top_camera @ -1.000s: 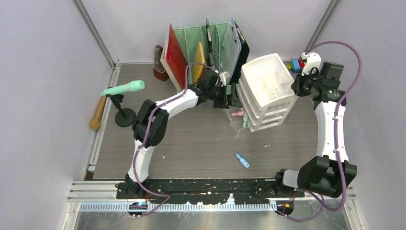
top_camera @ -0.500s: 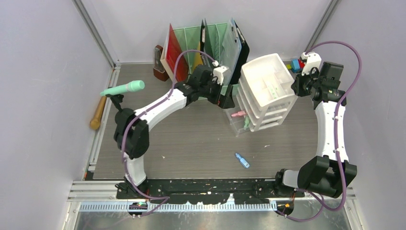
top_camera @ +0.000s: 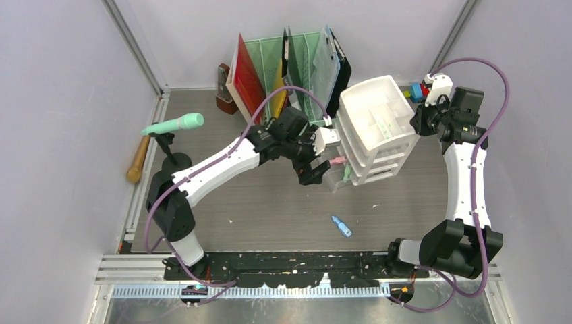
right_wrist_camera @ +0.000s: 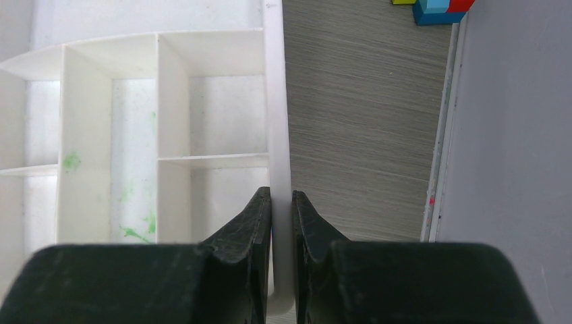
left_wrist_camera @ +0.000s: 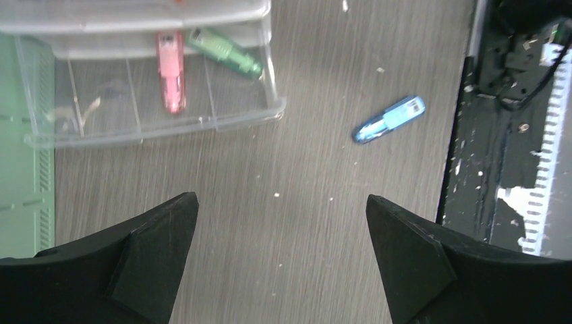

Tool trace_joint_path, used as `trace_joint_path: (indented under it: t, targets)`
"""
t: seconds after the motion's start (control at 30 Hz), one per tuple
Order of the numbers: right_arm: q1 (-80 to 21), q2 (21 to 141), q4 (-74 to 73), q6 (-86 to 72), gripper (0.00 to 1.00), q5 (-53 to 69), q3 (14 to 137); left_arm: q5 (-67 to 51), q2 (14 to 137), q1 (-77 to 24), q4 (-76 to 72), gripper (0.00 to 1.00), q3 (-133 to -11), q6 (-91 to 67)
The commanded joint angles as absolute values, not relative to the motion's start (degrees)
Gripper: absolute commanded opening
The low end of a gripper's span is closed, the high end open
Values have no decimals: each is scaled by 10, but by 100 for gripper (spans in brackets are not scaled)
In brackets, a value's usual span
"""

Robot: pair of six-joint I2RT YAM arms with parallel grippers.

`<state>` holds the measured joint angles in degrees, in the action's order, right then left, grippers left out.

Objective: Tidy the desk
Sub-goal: Pick up the stationery from the center of the board.

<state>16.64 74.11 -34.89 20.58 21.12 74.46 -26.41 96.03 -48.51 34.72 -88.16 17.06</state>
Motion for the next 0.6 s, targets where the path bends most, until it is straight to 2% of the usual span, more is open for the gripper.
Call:
trace_joint_path:
  t: [0.0,0.2,0.43,0.57]
  targets:
    - [155,761,-409,194,0,229,718,-220,982,-503,426,100,-932,209]
    - [155,769,-431,216,0,224,746,-206,1006,-562,437,100,-944,262]
    - [155,781,-482,254,0,196,807,-150,1094,-621,532,100,-1049,320]
    - [154,779,-499,265,0,194,818,-141,1131,-641,526,100,-1068,322]
